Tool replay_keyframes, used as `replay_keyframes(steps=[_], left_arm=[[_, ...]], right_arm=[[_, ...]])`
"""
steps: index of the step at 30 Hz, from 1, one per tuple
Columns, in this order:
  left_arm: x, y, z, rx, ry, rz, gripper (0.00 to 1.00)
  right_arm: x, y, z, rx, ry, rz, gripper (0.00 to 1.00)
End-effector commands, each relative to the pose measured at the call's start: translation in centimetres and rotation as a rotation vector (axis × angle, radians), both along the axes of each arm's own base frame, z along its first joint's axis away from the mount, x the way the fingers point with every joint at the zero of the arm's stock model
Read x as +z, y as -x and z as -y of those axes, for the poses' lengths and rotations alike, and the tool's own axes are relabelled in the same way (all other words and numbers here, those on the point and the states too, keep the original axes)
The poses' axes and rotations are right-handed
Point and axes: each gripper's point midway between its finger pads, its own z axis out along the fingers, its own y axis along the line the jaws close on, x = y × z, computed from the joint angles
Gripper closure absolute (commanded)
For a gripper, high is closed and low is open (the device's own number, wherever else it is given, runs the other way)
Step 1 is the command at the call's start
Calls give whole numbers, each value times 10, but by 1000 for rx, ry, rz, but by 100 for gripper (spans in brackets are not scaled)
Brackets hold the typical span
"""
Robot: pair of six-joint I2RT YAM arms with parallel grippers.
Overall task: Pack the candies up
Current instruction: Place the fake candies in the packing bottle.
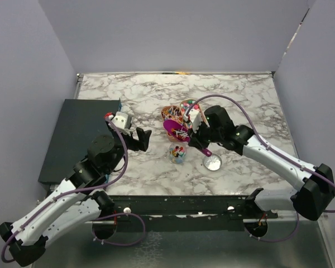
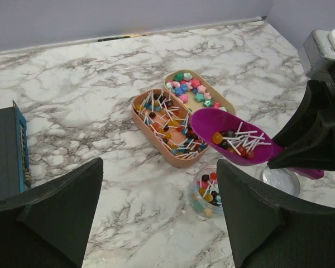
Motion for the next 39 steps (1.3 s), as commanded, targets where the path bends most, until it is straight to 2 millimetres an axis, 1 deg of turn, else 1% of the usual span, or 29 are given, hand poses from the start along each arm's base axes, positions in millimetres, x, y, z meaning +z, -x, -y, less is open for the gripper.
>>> replay_keyframes(steps=[1,6,10,19,24,26,39], left_arm=[[1,3,20,-91,37,-14,16],[-2,5,33,-149,40,-34,16],[-8,7,42,-187,33,-55,16],[-22,14,58,-273,18,-106,16],[-28,13,61,-281,-1,-128,17],[-28,12,60,-279,-3,-129,17],[-30,11,57,-263,-15,-133,17]], right_arm=[[5,32,-1,179,31,13,99],[8,49,2,237,86,-3,99],[18,57,-1,277,77,31,99],[47,63,-3,295,20,97,99],[62,70,-3,333,-13,145,99],[67,73,-3,345,-32,167,100],[113,89,-7,404,-194,288,100]])
